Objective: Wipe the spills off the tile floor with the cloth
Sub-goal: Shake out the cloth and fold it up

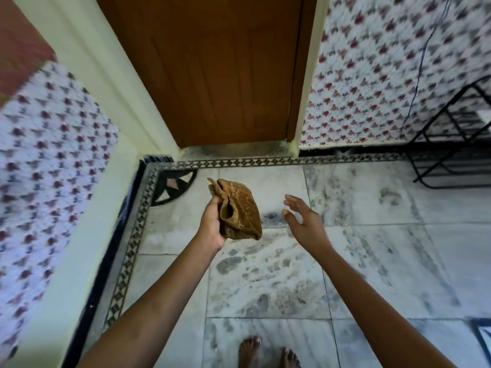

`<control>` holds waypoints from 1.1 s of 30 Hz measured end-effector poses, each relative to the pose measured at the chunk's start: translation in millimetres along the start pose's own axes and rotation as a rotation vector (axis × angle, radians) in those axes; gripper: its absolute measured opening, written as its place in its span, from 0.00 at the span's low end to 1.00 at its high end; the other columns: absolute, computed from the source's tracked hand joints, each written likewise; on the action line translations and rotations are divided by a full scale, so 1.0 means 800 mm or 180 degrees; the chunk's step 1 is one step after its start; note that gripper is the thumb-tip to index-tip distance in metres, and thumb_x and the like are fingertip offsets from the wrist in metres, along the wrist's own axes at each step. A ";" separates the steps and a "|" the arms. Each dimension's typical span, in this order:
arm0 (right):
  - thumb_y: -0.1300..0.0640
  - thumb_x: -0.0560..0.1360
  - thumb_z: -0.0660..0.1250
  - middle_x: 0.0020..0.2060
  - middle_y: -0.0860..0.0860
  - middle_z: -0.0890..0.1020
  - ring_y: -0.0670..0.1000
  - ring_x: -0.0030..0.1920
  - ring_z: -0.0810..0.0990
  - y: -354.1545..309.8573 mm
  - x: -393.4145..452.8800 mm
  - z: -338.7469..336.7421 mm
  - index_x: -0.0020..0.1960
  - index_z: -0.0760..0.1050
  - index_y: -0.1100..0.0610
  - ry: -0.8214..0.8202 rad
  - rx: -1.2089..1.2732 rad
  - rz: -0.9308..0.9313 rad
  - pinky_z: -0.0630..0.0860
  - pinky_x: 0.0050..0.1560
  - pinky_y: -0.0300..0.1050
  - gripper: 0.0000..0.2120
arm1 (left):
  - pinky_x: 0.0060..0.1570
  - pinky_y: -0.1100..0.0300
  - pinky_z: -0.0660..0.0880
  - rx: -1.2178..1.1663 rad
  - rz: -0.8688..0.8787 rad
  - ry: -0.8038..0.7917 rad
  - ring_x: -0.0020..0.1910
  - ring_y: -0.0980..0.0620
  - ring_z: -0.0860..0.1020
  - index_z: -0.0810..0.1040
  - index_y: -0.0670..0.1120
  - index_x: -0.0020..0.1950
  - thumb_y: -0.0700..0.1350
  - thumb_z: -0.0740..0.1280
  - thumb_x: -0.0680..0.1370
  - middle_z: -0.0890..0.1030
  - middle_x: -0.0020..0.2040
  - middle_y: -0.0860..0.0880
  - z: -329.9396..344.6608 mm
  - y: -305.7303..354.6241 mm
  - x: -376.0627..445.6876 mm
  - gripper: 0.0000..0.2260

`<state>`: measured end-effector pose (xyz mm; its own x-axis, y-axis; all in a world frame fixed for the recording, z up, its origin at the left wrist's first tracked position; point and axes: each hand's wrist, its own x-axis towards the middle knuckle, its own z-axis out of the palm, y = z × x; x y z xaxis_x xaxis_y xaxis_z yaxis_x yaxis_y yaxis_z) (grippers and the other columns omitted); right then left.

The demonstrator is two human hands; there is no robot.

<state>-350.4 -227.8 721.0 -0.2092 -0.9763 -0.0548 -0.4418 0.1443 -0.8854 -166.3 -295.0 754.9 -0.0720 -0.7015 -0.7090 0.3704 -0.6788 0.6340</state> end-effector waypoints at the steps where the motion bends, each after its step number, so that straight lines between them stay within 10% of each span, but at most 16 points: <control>1: 0.57 0.78 0.62 0.62 0.51 0.77 0.48 0.64 0.73 -0.023 -0.004 -0.006 0.68 0.68 0.56 -0.0019 0.0026 -0.0055 0.69 0.55 0.36 0.18 | 0.45 0.51 0.76 0.0030 0.0019 0.0008 0.50 0.43 0.79 0.81 0.46 0.49 0.58 0.57 0.79 0.83 0.48 0.44 0.004 0.009 -0.023 0.20; 13: 0.50 0.74 0.67 0.55 0.45 0.80 0.45 0.56 0.78 -0.194 -0.072 -0.013 0.61 0.72 0.49 -0.1009 0.1245 -0.0386 0.74 0.57 0.40 0.16 | 0.43 0.58 0.76 0.0495 0.1056 0.0279 0.42 0.48 0.79 0.78 0.45 0.49 0.39 0.61 0.80 0.81 0.43 0.46 0.022 0.044 -0.173 0.06; 17: 0.59 0.72 0.70 0.50 0.42 0.78 0.43 0.52 0.77 -0.212 -0.081 -0.008 0.62 0.70 0.50 -0.0635 0.0828 -0.0572 0.72 0.50 0.33 0.20 | 0.48 0.55 0.75 0.0709 0.1149 0.0348 0.43 0.48 0.79 0.79 0.45 0.53 0.40 0.63 0.78 0.81 0.42 0.47 0.014 0.063 -0.197 0.06; 20: 0.66 0.73 0.65 0.53 0.51 0.79 0.50 0.54 0.77 -0.219 -0.076 -0.009 0.62 0.71 0.54 -0.0228 0.0732 -0.0470 0.76 0.54 0.46 0.19 | 0.58 0.49 0.74 0.0928 0.1221 0.0237 0.50 0.45 0.79 0.78 0.45 0.57 0.43 0.65 0.78 0.82 0.45 0.47 -0.003 0.085 -0.213 0.09; 33: 0.60 0.77 0.62 0.55 0.51 0.76 0.50 0.56 0.74 -0.271 -0.087 0.027 0.64 0.70 0.58 0.0115 0.0500 -0.0091 0.72 0.56 0.45 0.16 | 0.46 0.57 0.77 0.1595 0.2170 -0.0492 0.46 0.48 0.79 0.80 0.48 0.42 0.47 0.68 0.76 0.82 0.45 0.46 -0.040 0.192 -0.274 0.05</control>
<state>-221.4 -194.4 907.1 -0.2310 -0.9728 -0.0145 -0.3068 0.0870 -0.9478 -63.7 -238.8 997.7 -0.1211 -0.9879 -0.0967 -0.0714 -0.0885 0.9935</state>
